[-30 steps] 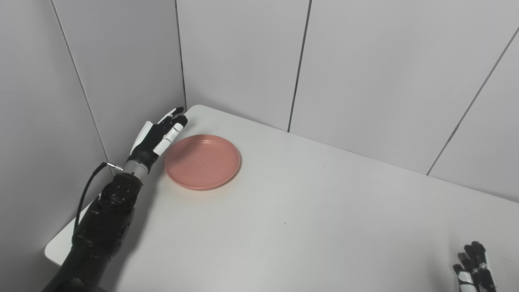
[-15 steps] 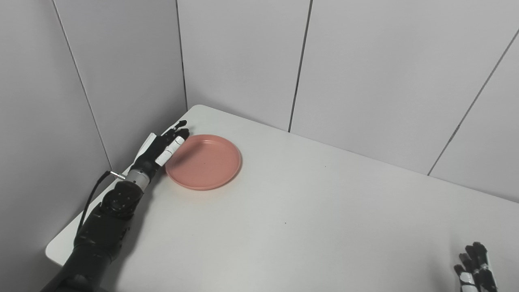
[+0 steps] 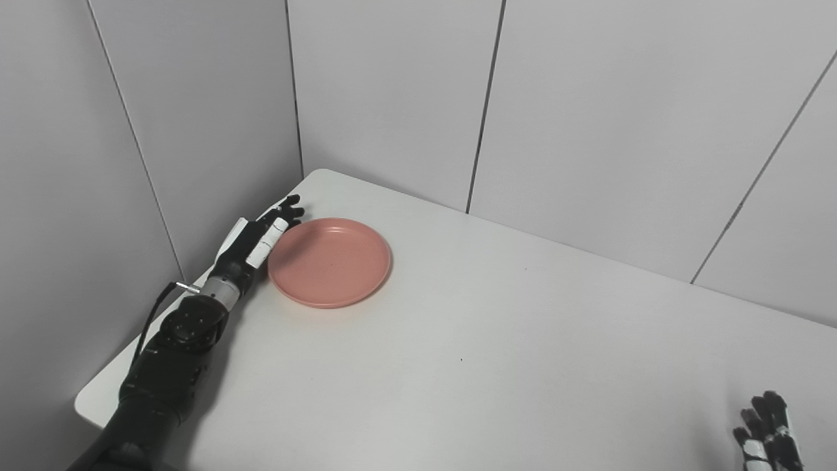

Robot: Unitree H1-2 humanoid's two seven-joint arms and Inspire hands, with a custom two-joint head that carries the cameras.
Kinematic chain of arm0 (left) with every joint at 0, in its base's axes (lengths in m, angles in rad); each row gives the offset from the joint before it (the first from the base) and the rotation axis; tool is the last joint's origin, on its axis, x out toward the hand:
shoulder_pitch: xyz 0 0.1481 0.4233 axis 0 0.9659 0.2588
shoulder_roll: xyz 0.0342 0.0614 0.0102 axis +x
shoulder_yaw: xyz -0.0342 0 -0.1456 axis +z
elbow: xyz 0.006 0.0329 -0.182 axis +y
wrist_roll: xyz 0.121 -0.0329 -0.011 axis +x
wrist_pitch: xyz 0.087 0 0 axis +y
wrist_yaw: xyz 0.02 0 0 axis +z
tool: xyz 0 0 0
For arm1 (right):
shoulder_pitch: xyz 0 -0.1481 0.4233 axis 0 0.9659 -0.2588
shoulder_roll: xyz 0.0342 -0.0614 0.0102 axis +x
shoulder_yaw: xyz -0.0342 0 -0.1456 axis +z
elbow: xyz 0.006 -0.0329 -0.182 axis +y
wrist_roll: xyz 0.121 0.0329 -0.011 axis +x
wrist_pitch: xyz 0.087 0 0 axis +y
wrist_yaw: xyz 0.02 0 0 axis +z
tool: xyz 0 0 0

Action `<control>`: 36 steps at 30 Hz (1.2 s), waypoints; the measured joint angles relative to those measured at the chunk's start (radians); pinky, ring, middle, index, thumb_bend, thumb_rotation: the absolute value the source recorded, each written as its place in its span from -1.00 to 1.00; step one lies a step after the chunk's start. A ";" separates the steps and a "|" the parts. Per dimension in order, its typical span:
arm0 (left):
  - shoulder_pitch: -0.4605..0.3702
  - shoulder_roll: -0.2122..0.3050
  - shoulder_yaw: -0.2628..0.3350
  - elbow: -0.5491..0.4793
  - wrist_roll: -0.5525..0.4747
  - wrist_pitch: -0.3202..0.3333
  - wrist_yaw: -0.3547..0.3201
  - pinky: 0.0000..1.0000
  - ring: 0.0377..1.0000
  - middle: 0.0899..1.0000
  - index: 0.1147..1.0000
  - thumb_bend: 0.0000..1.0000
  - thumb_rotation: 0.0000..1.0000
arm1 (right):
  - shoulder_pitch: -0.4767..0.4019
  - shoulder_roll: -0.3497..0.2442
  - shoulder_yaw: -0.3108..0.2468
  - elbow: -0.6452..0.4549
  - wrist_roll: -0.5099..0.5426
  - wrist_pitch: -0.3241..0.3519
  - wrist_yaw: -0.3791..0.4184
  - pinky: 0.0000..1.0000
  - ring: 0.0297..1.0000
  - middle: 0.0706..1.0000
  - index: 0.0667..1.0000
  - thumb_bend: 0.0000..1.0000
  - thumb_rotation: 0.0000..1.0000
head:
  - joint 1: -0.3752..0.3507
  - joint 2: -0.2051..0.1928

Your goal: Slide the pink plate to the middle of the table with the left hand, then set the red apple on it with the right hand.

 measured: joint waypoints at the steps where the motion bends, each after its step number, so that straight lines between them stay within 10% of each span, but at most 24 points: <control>1: 0.000 -0.002 0.002 0.000 -0.006 0.000 -0.005 0.86 0.78 0.79 0.79 0.79 1.00 | 0.001 0.000 0.000 0.000 0.000 0.000 0.000 1.00 0.99 1.00 1.00 0.37 0.49 | 0.002 0.002; 36: 0.018 -0.091 0.007 -0.070 -0.125 0.039 -0.071 0.82 0.80 0.81 0.83 0.86 1.00 | 0.006 0.005 -0.002 -0.006 -0.010 0.000 -0.001 1.00 0.99 1.00 1.00 0.37 0.49 | -0.018 0.009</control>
